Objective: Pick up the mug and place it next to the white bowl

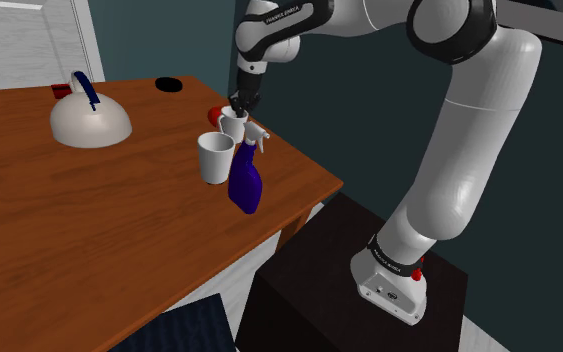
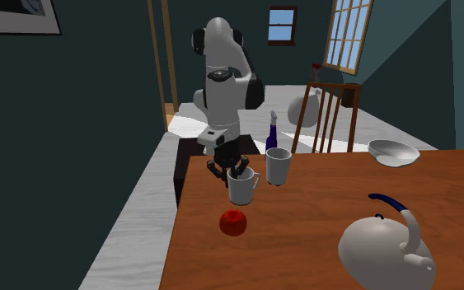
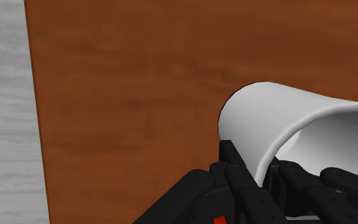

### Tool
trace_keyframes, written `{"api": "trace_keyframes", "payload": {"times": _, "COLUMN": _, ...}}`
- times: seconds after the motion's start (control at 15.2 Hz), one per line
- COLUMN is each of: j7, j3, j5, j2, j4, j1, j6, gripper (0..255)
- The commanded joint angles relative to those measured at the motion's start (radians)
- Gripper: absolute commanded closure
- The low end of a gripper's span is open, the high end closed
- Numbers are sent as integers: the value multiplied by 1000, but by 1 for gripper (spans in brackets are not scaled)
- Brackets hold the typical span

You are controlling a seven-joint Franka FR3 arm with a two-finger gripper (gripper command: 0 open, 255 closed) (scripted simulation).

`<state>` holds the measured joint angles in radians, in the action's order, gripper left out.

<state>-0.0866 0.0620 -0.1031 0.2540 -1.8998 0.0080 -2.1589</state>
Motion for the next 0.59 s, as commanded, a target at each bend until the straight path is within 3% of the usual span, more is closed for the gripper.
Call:
{"api": "trace_keyframes", "payload": {"times": 0.0, "j7": 4, "j3": 0, "j5": 2, "j2": -11, "j4": 14, "j1": 1, "j6": 24, "gripper": 255}}
{"api": "trace_keyframes", "payload": {"times": 0.53, "j7": 14, "j3": 2, "j5": 10, "j2": -49, "j4": 72, "j1": 1, "j6": 121, "gripper": 255}}
